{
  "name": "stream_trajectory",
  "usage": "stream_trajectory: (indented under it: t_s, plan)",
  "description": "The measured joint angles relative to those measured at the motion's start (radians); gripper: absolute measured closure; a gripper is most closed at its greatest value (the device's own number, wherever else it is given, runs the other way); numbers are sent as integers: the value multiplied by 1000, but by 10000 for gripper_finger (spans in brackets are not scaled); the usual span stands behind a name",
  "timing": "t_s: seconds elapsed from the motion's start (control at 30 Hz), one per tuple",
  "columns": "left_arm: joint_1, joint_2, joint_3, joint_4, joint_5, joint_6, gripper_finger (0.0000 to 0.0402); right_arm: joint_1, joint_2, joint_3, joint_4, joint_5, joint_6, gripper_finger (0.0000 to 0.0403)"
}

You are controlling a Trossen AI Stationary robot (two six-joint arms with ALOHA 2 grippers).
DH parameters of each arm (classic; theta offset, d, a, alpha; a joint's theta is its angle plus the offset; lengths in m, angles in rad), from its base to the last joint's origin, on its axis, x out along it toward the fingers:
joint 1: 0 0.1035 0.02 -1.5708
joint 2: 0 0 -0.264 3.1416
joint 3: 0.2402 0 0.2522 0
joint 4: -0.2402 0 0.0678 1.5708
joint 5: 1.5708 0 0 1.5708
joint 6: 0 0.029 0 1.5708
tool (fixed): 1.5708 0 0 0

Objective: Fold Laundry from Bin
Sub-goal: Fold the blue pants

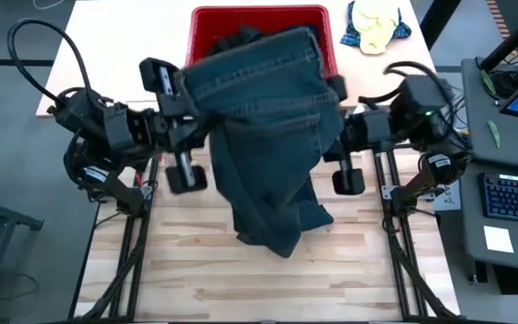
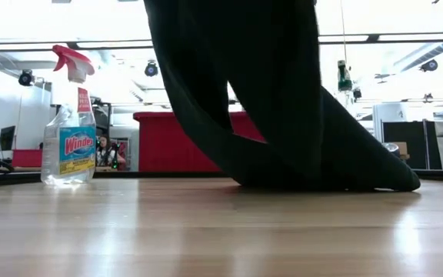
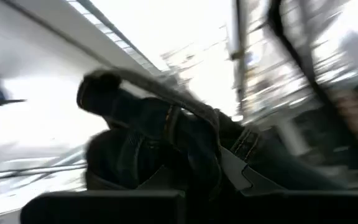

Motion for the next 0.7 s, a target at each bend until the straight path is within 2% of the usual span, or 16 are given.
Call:
stream_trajectory:
  t_s: [0.17,0.23,0.3,0.4,0.47,0.53,0.7]
  plan:
    - [13,-2,-2,14,-263,326,389,-2,-9,-1,53,32,-35,393]
    - [29,-2,-2,-5,-313,387,388,-2,-10,-1,53,37,-30,393]
    - [48,-2,-2,-18,-318,401,388,-2,-10,-1,45,100,-12,393]
    - [66,-2,0,-21,-312,311,388,1,-2,1,-29,340,-56,393]
    - [71,-2,0,-26,-303,190,388,0,3,2,-119,445,-79,393]
    - [71,-3,0,-64,-302,90,388,-16,15,2,-217,485,-69,393]
    - [96,-4,-5,-254,-307,-95,388,-61,39,0,-396,488,14,386]
